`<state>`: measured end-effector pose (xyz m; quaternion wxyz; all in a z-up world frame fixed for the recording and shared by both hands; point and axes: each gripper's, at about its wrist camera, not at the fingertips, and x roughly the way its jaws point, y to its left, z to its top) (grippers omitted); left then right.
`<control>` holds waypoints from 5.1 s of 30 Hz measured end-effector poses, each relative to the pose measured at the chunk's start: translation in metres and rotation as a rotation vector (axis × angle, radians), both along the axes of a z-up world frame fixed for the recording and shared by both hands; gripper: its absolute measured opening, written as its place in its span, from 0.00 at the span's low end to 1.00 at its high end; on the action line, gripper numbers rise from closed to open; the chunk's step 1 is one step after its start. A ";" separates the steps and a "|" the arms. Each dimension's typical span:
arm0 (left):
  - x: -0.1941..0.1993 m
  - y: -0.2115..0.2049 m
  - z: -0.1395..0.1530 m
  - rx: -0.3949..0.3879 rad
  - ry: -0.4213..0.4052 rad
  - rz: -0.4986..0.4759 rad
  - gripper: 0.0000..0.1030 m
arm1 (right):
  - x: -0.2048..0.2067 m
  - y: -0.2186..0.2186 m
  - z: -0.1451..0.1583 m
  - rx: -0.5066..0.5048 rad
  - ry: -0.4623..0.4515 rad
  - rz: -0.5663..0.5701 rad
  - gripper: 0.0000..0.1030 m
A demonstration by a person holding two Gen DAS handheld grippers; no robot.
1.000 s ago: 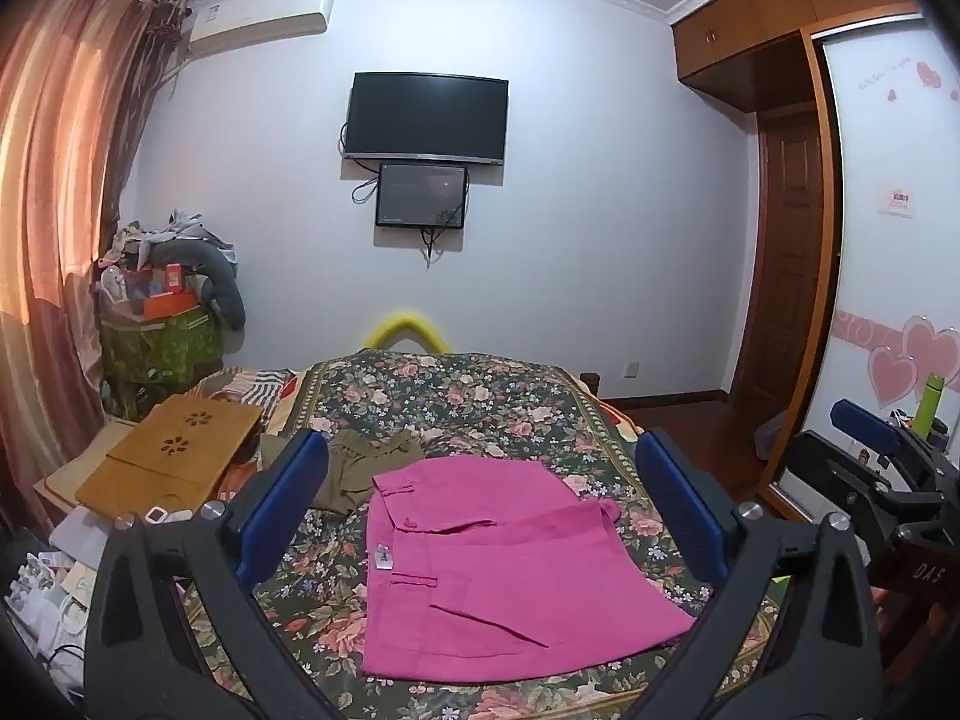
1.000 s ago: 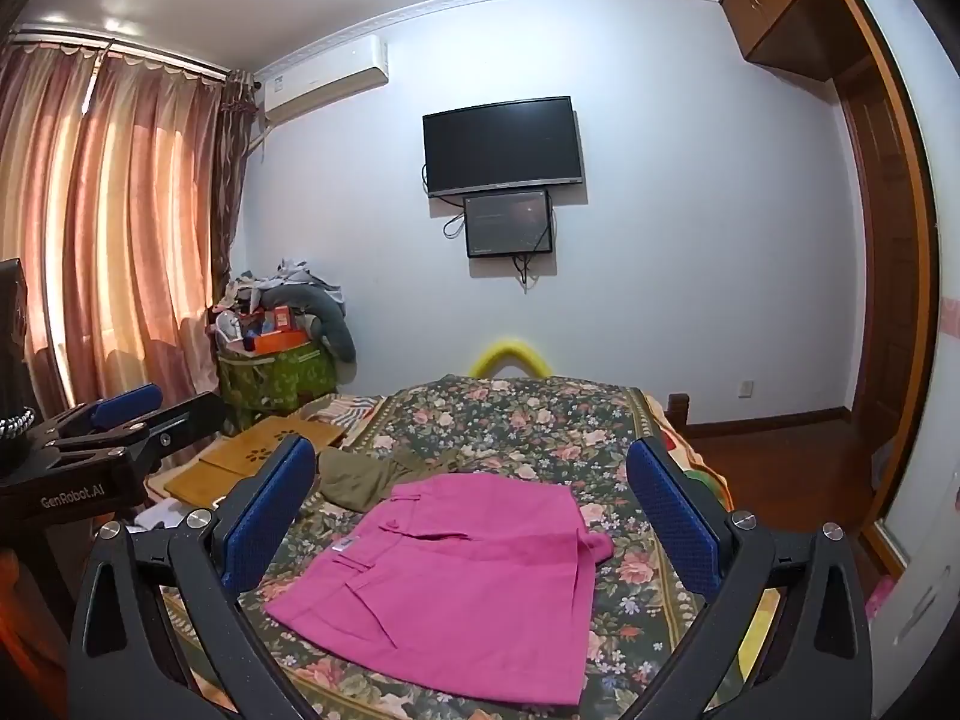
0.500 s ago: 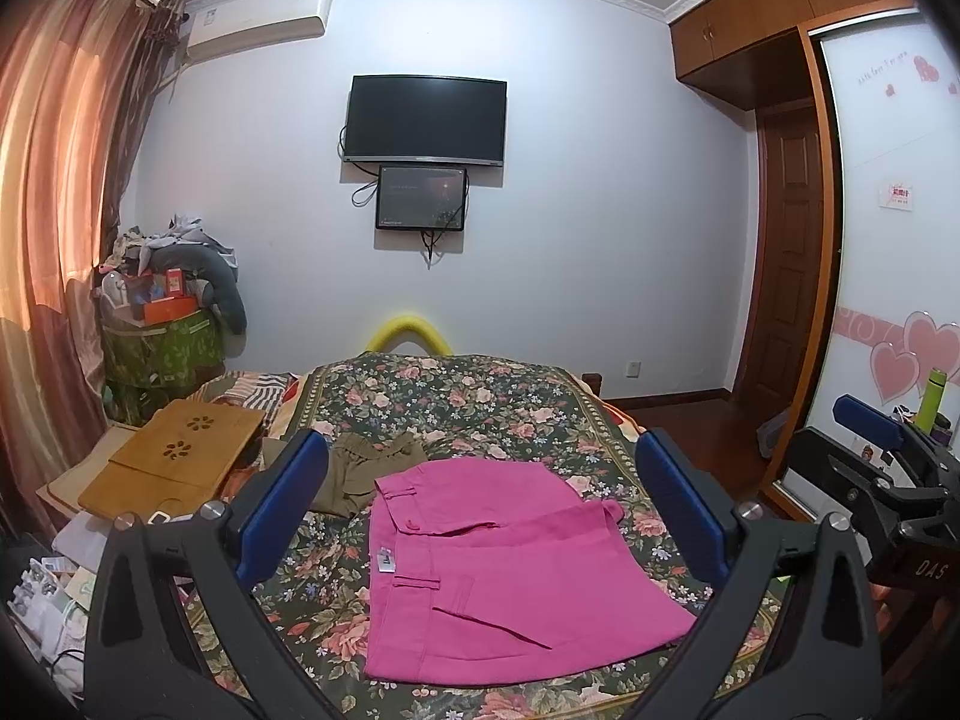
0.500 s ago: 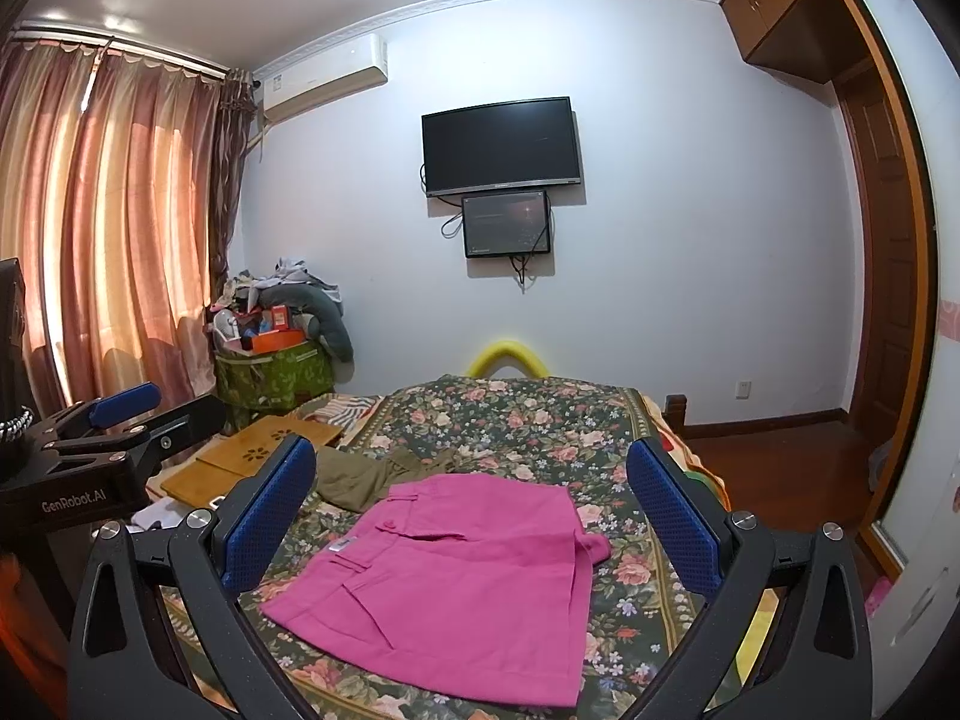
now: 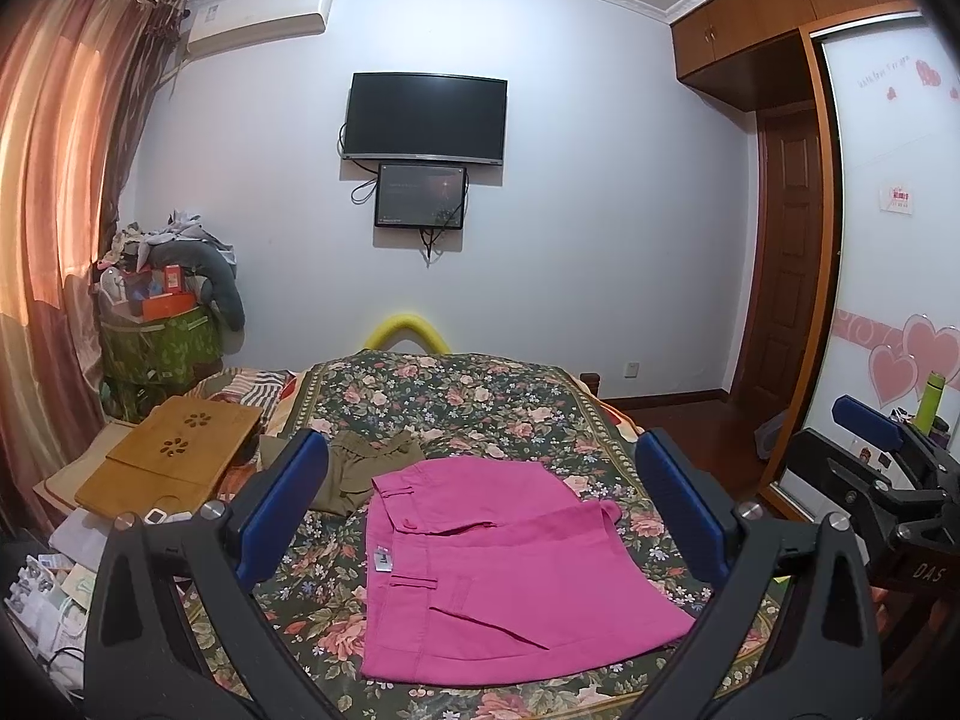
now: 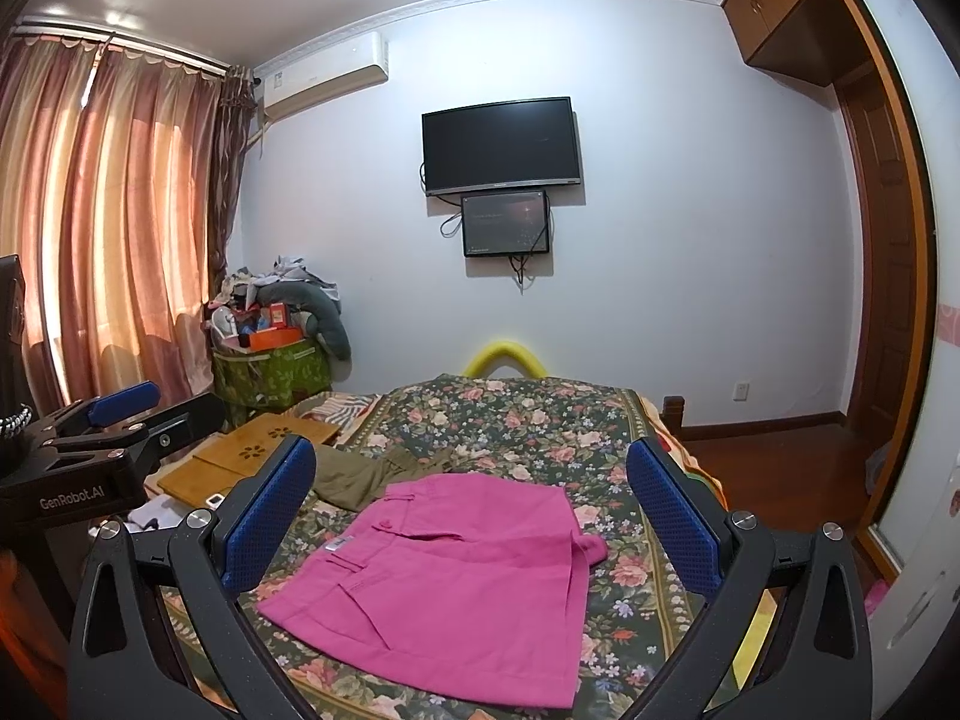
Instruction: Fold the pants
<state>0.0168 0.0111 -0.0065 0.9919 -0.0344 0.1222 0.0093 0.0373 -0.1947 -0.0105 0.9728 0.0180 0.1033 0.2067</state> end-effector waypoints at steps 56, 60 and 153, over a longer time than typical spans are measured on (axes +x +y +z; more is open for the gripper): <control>0.118 0.029 -0.056 0.020 0.234 0.028 1.00 | 0.093 0.001 -0.052 -0.119 0.157 -0.068 1.00; 0.164 0.048 -0.087 0.002 0.340 0.037 1.00 | 0.134 -0.002 -0.088 -0.179 0.256 -0.101 1.00; 0.351 0.113 -0.240 -0.092 0.943 -0.086 0.42 | 0.292 -0.039 -0.188 -0.164 0.741 0.031 0.39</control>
